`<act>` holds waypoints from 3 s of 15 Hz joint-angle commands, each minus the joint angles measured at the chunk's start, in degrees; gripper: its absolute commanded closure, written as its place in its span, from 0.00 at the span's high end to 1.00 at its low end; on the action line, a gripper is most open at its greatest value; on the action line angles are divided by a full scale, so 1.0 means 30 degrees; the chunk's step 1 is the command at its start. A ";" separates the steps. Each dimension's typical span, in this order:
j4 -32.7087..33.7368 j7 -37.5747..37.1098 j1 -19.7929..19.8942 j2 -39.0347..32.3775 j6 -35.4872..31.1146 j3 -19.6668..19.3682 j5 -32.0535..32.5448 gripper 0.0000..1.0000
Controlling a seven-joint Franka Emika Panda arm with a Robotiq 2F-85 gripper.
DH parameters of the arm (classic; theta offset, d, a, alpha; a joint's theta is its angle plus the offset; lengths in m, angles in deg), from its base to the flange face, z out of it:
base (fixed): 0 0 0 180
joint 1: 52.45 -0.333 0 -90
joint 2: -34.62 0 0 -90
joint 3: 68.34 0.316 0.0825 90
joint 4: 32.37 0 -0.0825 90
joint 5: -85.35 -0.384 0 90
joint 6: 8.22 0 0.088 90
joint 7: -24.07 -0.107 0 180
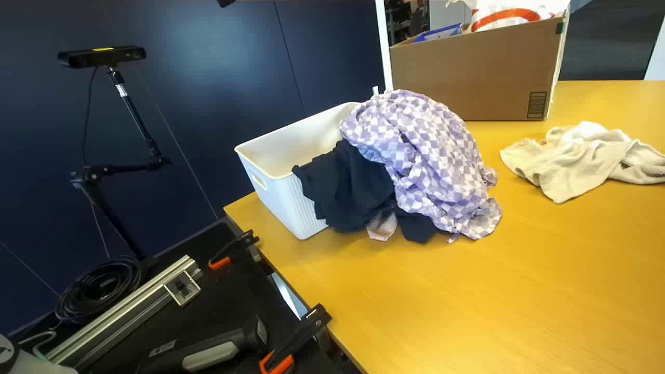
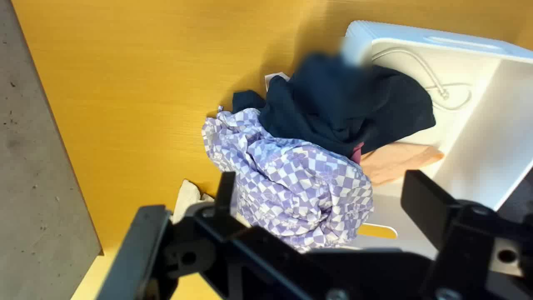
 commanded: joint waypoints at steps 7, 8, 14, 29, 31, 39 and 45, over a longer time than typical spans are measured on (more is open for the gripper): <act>0.0093 -0.0009 -0.0015 -0.0002 0.0035 -0.0003 0.0003 1.00; 0.0419 0.0046 -0.0035 -0.0702 -0.0033 -0.0111 -0.0133 1.00; 0.0939 0.0497 0.0214 -0.5248 -0.3842 -0.0602 0.0185 1.00; 1.0622 -0.2093 -0.2077 -1.7218 -0.2254 0.1437 0.4077 1.00; 1.1387 -0.2287 -0.2568 -1.7865 -0.1591 0.1400 0.4267 1.00; 1.4270 -0.2513 -0.3307 -2.0323 0.1745 0.1039 0.4439 0.42; 1.5103 -0.2990 -0.3501 -2.0934 0.2857 0.0890 0.4839 0.01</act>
